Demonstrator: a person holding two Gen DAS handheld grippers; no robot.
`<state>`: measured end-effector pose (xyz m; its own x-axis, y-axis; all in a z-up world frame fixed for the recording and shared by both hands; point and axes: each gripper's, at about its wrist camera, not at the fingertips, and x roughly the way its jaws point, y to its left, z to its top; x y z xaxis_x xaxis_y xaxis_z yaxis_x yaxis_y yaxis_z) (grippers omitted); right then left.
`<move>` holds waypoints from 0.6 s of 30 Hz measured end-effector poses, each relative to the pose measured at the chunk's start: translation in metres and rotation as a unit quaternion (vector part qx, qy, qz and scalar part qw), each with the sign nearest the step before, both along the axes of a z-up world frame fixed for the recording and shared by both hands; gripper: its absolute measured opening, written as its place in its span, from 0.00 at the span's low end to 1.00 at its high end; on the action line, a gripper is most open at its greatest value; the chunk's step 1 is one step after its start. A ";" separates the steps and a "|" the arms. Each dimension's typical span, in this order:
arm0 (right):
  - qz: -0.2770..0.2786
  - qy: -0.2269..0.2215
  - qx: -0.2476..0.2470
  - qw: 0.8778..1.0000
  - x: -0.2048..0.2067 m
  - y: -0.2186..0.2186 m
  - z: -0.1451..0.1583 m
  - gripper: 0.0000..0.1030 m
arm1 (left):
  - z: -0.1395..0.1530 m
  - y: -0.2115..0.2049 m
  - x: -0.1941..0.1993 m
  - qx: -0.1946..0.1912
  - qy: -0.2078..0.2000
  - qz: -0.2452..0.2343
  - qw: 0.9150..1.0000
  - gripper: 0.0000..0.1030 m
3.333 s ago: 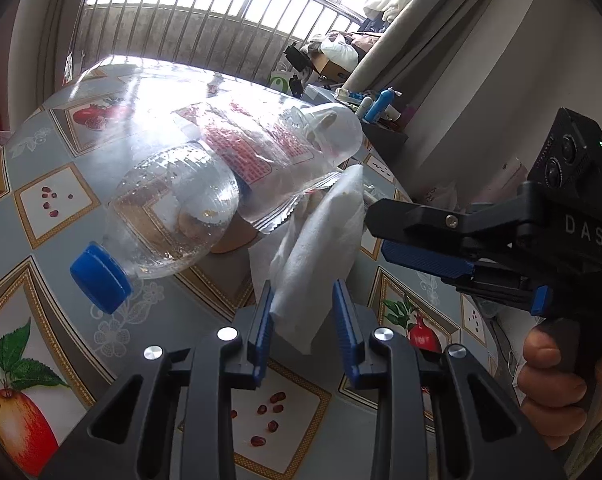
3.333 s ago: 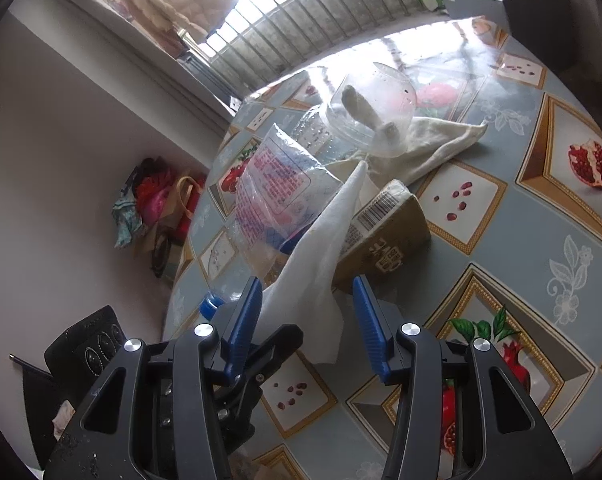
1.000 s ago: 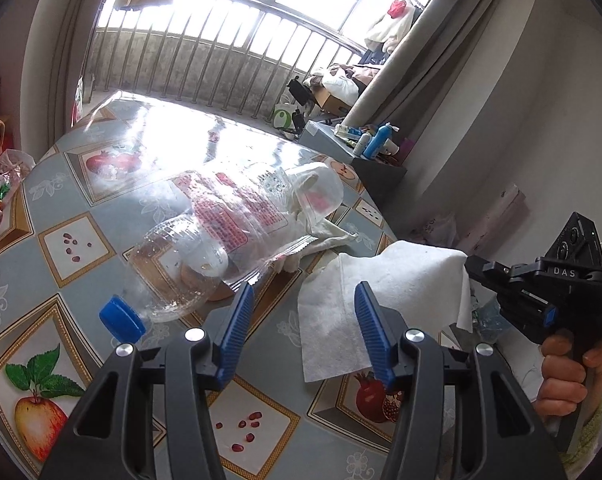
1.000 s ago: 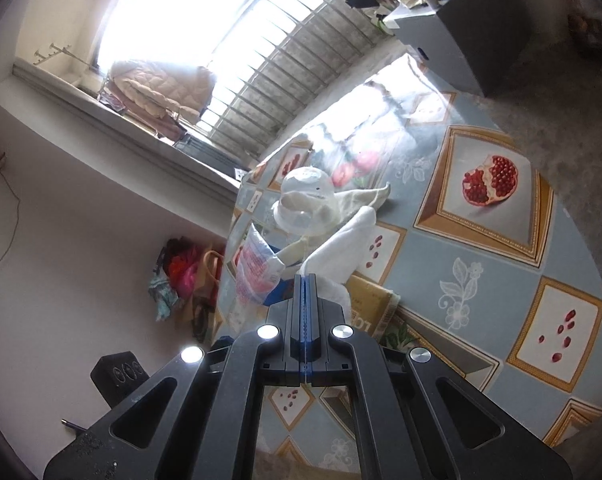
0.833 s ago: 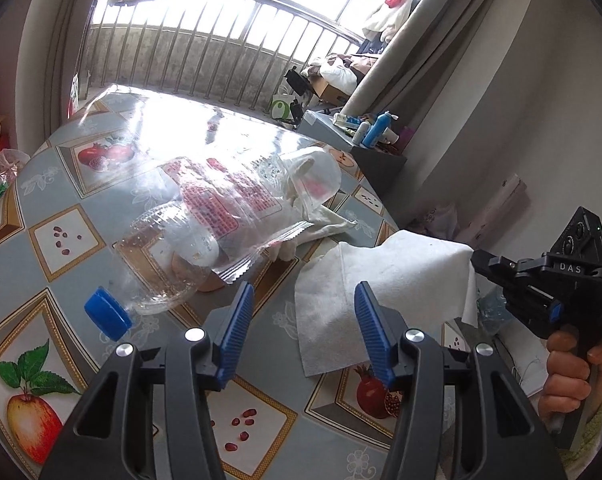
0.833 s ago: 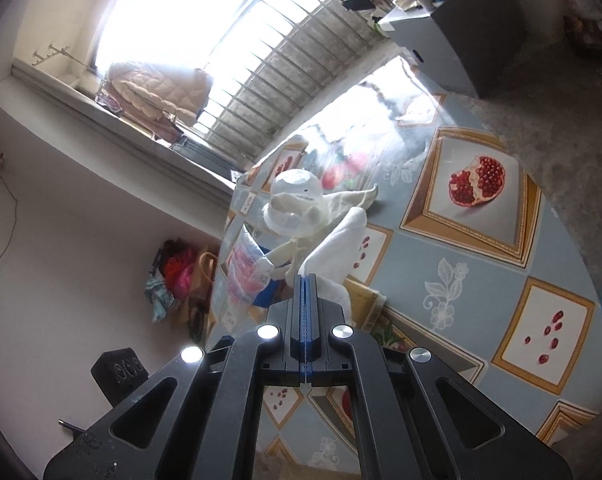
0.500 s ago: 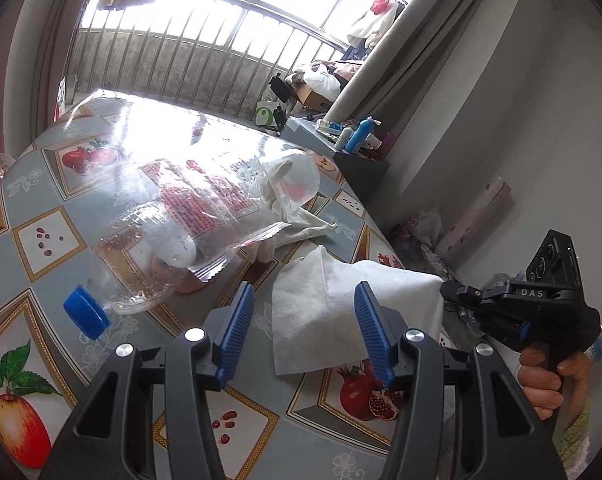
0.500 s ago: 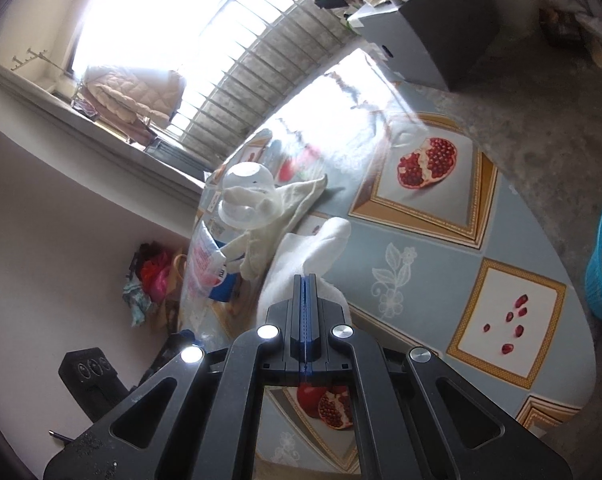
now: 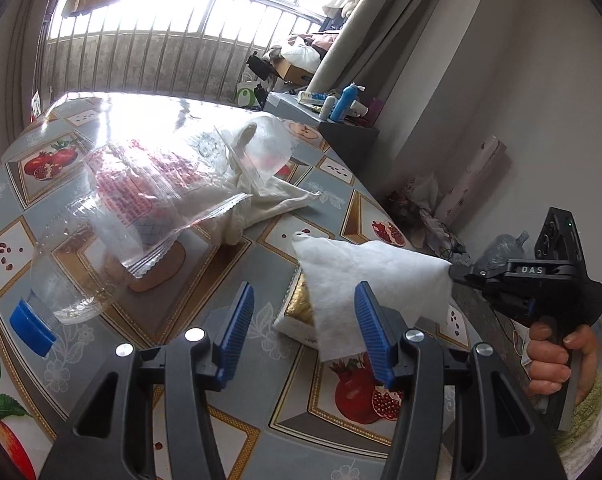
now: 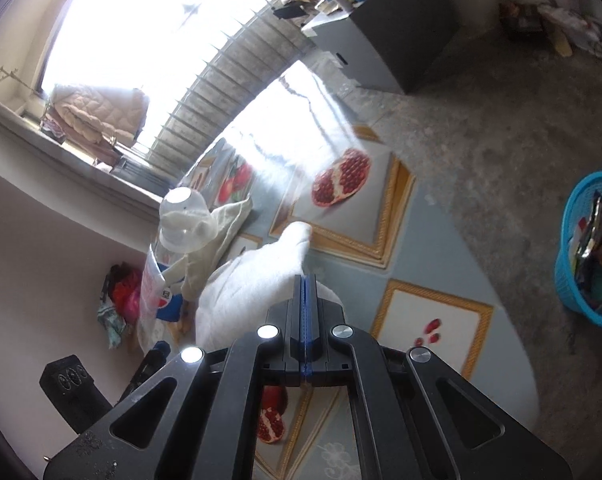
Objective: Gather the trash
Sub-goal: 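Lift the white tissue with the right tool while the left tool moves to the gold box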
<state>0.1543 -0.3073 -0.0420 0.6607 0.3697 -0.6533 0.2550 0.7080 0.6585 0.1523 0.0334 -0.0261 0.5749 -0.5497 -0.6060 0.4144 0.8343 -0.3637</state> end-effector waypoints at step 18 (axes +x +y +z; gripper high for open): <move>-0.011 -0.036 0.027 0.999 -0.019 -0.015 0.020 0.00 | -0.018 -0.048 0.015 0.055 0.022 -0.034 0.998 0.60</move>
